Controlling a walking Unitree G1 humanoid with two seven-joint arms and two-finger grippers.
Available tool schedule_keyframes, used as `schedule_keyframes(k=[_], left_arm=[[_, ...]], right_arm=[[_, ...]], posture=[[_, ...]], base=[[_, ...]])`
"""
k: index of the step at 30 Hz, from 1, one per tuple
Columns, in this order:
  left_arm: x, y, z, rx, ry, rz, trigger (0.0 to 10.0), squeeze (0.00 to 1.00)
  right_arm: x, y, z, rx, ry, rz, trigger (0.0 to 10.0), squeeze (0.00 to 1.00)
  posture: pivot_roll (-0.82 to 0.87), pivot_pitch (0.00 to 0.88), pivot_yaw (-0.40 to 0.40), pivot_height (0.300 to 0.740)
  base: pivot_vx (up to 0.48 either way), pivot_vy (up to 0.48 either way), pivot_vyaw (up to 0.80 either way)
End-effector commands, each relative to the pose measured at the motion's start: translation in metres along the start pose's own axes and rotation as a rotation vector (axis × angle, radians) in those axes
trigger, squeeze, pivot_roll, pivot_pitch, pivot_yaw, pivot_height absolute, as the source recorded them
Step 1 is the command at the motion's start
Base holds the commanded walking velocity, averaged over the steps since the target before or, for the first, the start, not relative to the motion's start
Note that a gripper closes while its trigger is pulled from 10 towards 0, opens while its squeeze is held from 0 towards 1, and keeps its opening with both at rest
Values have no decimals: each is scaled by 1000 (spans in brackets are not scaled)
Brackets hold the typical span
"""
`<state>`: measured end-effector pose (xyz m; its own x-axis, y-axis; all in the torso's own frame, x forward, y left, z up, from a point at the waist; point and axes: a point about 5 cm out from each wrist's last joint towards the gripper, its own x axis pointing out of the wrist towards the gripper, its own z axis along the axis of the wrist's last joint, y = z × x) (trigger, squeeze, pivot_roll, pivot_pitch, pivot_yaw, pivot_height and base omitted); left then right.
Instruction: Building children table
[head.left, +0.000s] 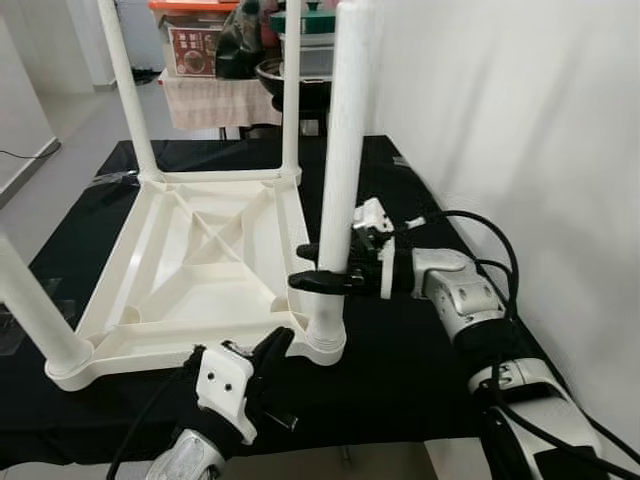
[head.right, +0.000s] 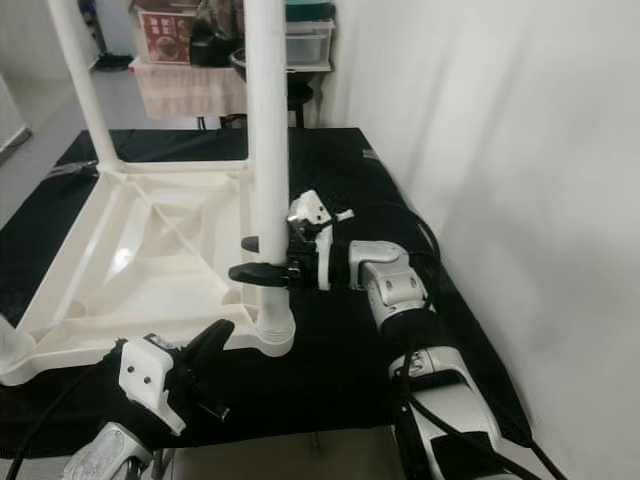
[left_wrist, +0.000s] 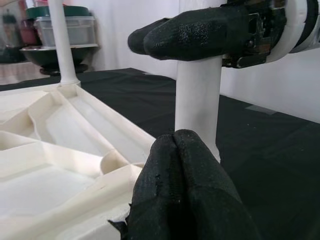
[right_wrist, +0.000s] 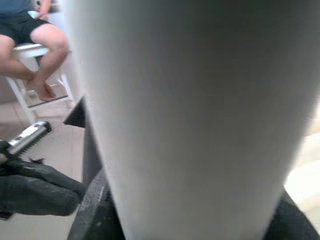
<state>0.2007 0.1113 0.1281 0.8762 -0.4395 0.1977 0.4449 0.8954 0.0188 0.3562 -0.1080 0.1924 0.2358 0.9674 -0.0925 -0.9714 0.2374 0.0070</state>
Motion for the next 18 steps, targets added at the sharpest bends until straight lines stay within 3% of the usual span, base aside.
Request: schedule_keyframes(k=[1, 6, 7, 8, 9, 10, 11, 12, 15, 17, 18], left_arm=[[-1, -2, -5, 3, 15, -1, 10000, 0], [-2, -1, -5, 2, 14, -1, 10000, 0], [-3, 0, -4, 2, 14, 0, 10000, 0], [-4, 1, -4, 3, 12, 1, 10000, 0], [-4, 1, -4, 3, 12, 1, 10000, 0], [-4, 3, -3, 4, 11, 2, 10000, 0], [-4, 3, -3, 4, 11, 2, 10000, 0], [-4, 5, -2, 10, 8, 7, 10000, 0], [-4, 6, -3, 13, 8, 9, 10000, 0], [-2, 7, -2, 16, 7, 11, 10000, 0], [-2, 7, -2, 16, 7, 11, 10000, 0]], right_arm=[[-10, -3, 0, -6, -20, -57, 0, 0], [-16, 1, -11, -4, -10, -142, 0, 0], [-15, 6, -22, 8, 7, -245, 0, 0], [-14, 9, -38, 92, -23, -602, 0, 0], [-14, 9, -38, 92, -23, -602, 0, 0], [-20, 13, -51, 167, -27, -875, 0, 0], [-20, 13, -51, 167, -27, -875, 0, 0], [-14, 35, -74, 235, 47, -927, 0, 0], [-9, 39, -72, 220, 40, -888, 0, 0], [-2, 38, -78, 234, 77, -768, 0, 0], [-2, 38, -78, 234, 77, -768, 0, 0]], posture=[[5, 0, -59, 740], [-4, 0, -63, 740], [-11, 0, -69, 740], [-16, 0, -66, 740], [-16, 0, -66, 740], [-20, 0, -63, 740], [-20, 0, -63, 740], [-40, 0, -47, 740], [-47, 0, -41, 740], [-29, 0, -54, 740], [-29, 0, -54, 740]], base=[[0, 0, 0], [0, 0, 0], [0, 0, 0], [0, 0, 0], [0, 0, 0], [0, 0, 0], [0, 0, 0], [0, 0, 0], [0, 0, 0], [0, 0, 0], [0, 0, 0]])
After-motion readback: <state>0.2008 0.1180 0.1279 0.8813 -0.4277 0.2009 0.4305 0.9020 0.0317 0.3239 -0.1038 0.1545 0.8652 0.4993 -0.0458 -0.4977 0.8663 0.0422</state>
